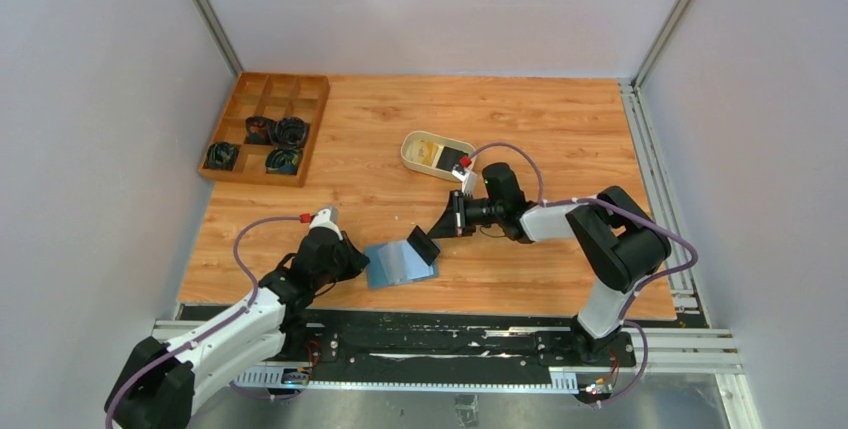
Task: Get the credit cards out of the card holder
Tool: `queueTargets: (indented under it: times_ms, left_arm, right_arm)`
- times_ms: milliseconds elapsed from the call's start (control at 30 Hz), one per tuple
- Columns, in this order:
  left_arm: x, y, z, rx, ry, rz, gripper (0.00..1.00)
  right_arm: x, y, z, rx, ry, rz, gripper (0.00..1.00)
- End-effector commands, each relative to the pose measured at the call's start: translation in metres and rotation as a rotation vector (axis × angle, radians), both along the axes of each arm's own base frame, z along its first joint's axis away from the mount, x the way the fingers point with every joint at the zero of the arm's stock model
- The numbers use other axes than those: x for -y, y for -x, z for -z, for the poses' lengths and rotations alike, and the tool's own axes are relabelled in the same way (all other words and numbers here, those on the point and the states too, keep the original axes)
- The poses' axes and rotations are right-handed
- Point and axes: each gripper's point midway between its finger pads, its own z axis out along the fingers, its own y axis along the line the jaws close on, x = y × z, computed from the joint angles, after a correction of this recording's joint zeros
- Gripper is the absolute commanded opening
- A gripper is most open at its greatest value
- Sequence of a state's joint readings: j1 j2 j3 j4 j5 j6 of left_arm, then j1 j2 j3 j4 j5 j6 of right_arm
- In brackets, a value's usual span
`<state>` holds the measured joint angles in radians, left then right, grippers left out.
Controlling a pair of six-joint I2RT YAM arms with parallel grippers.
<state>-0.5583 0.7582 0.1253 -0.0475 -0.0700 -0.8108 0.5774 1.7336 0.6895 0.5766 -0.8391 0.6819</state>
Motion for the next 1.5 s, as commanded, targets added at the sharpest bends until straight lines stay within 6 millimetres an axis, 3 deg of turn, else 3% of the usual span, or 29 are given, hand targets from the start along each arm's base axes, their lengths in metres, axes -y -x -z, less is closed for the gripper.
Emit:
queueTargets:
  times_ms: [0, 233, 700, 1133, 1467]
  left_arm:
    - [-0.006, 0.003, 0.007, -0.021, -0.043, 0.003, 0.00]
    - [-0.006, 0.002, 0.007, -0.020, -0.042, 0.002, 0.00]
    - [-0.005, 0.001, 0.007, -0.023, -0.045, 0.005, 0.00]
    - [-0.004, 0.000, 0.008, -0.025, -0.044, 0.006, 0.00]
    - [-0.005, 0.002, 0.008, -0.026, -0.044, 0.005, 0.00]
  right_arm:
    - [0.006, 0.002, -0.009, 0.010, -0.007, -0.015, 0.00]
    - [0.007, 0.001, -0.015, 0.014, -0.015, -0.017, 0.00]
    - [0.002, 0.015, 0.020, -0.053, 0.019, -0.030, 0.00]
    - [-0.004, 0.021, 0.023, -0.078, 0.015, -0.062, 0.00]
    - [-0.010, 0.030, 0.027, -0.097, 0.013, -0.101, 0.24]
